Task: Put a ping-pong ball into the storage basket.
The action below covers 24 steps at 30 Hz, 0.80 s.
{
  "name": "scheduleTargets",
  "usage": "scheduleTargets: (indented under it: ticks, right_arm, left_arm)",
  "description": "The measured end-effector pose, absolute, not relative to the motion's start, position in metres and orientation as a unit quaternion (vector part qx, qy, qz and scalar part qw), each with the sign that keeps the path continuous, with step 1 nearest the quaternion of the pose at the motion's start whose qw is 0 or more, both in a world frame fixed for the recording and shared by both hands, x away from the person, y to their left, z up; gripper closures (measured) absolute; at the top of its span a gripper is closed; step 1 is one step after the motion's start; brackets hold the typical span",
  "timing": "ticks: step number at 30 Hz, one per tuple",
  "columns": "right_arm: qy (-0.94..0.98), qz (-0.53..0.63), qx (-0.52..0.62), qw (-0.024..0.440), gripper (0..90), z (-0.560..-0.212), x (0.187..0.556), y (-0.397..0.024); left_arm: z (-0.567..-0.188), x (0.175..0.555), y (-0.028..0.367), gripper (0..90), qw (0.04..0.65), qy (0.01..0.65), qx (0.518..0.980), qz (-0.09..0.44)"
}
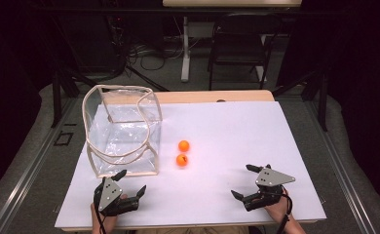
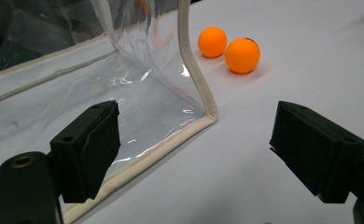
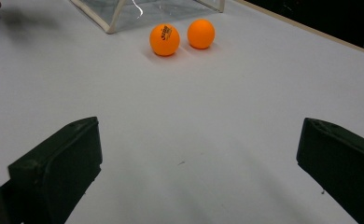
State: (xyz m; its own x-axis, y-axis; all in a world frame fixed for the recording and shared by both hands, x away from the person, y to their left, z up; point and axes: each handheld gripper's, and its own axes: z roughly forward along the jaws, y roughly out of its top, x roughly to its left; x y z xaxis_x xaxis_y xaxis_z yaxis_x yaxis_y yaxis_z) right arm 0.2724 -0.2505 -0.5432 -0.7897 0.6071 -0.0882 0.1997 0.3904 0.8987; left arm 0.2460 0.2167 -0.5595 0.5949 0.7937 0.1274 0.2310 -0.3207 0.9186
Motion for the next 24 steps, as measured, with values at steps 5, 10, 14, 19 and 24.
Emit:
scheduleTargets:
  ticks: [5,10,14,19,24]
  right_arm:
    - [0.809,0.490,0.251,0.206,0.0,-0.542,0.274,-0.248]
    - [0.812,0.486,0.252,0.203,0.0,-0.541,0.277,-0.244]
    - [0.813,0.483,0.255,0.200,0.0,-0.540,0.280,-0.239]
    - [0.816,0.480,0.256,0.194,0.0,-0.538,0.285,-0.233]
    - [0.823,0.473,0.254,0.187,0.0,-0.537,0.290,-0.225]
  left_arm:
    - [-0.559,0.247,0.217,15.6,0.474,0.337,0.757,0.296]
    - [-0.558,0.247,0.216,15.6,0.474,0.336,0.758,0.297]
    - [-0.558,0.246,0.216,15.7,0.475,0.336,0.757,0.298]
    - [-0.557,0.246,0.217,15.6,0.476,0.337,0.756,0.299]
    - [-0.558,0.246,0.217,15.6,0.477,0.337,0.755,0.298]
